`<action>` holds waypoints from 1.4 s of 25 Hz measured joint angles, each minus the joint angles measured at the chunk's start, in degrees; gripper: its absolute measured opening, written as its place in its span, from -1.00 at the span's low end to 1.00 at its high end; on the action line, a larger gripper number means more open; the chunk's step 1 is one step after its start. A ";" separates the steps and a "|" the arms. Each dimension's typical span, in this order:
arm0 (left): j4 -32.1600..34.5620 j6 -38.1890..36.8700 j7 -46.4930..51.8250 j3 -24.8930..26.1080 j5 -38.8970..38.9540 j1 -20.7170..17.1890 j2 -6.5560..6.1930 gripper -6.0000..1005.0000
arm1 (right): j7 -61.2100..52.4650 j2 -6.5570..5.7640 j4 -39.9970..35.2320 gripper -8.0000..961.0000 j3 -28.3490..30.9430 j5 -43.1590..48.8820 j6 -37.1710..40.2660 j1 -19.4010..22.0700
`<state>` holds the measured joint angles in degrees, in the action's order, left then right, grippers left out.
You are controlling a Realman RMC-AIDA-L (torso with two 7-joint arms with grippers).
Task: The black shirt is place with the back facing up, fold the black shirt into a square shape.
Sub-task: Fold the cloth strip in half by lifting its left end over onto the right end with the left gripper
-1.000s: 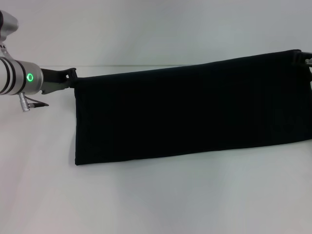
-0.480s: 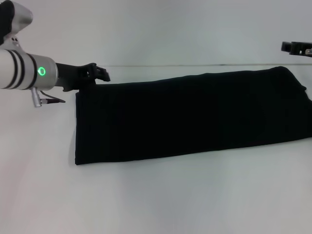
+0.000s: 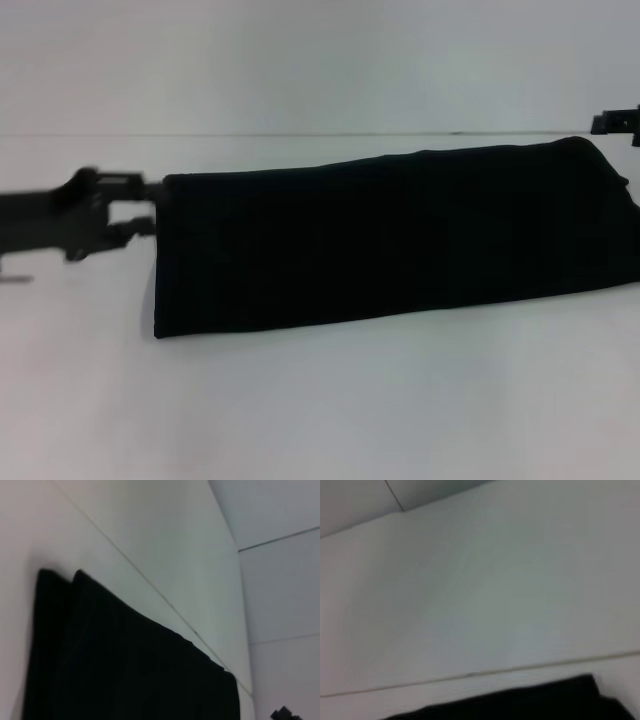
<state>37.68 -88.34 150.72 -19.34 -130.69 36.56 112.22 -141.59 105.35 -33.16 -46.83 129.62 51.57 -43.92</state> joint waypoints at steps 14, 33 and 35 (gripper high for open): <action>-5.34 -0.14 0.40 2.83 -0.99 -8.45 2.43 0.03 | -2.88 -2.04 -0.24 0.53 0.16 0.05 6.73 0.44; -12.59 9.70 2.08 3.24 -1.52 -8.64 3.98 0.03 | -3.25 -2.26 -0.24 0.53 0.88 -0.04 6.95 0.81; -12.64 10.25 2.10 3.22 -1.50 -8.55 4.04 0.03 | -3.31 -2.25 -0.24 0.53 0.87 -0.03 6.96 0.80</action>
<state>25.03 -78.09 152.83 -16.12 -132.19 28.01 116.26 -144.90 103.10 -33.40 -45.95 129.59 58.54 -43.12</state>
